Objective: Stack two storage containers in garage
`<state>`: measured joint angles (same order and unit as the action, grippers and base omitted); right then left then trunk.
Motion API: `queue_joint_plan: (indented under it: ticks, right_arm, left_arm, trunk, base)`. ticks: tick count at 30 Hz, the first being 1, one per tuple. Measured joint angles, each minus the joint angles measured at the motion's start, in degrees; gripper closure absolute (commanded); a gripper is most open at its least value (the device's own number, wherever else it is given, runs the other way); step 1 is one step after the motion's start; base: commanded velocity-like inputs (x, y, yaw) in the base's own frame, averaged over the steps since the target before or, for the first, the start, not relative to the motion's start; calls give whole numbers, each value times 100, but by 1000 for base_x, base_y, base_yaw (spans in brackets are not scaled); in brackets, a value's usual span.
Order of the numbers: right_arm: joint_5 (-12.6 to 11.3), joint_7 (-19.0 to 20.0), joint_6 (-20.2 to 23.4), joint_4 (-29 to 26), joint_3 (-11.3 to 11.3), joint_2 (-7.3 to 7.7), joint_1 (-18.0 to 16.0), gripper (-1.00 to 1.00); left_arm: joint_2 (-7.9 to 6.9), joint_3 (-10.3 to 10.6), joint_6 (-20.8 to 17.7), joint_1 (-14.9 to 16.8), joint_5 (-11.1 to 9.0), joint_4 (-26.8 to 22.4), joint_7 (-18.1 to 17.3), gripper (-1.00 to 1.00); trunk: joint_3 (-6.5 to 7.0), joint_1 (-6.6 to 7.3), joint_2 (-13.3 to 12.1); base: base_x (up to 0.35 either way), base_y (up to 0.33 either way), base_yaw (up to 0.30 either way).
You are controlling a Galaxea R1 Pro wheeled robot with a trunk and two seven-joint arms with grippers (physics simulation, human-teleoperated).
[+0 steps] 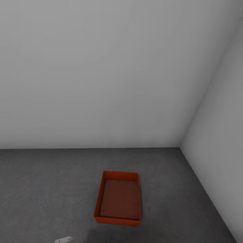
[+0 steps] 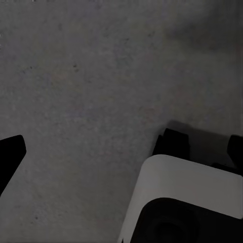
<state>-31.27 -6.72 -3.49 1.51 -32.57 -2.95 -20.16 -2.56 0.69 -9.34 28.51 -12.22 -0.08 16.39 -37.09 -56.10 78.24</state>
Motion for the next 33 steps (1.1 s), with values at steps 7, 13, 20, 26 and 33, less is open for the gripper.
queue_joint_plan:
  ticks: [7,13,20,26,33]
  right_arm:
    - [0,0,0,0,0,-1,0,-100]
    - [0,0,0,0,0,9,0,-100]
    - [-1,0,-8,0,7,43,0,-100]
    - [-1,0,-9,1,9,49,0,-100]
    - [-1,0,-9,0,9,56,0,-100]
  left_arm:
    - [7,0,-3,-2,-6,-4,3,-100]
    - [2,0,1,1,-13,-4,0,-100]
    - [24,0,0,-1,-1,-4,-1,-100]
    - [49,0,-6,0,0,-7,-1,-100]
    - [53,0,-20,-3,0,-8,-1,-100]
  trunk:
    - [62,0,0]
    - [91,0,0]
    - [94,0,0]
    - [94,0,0]
    - [130,43,-79]
  base:
    - [0,0,0]
    - [0,0,0]
    - [0,0,0]
    - [0,0,0]
    - [0,0,0]
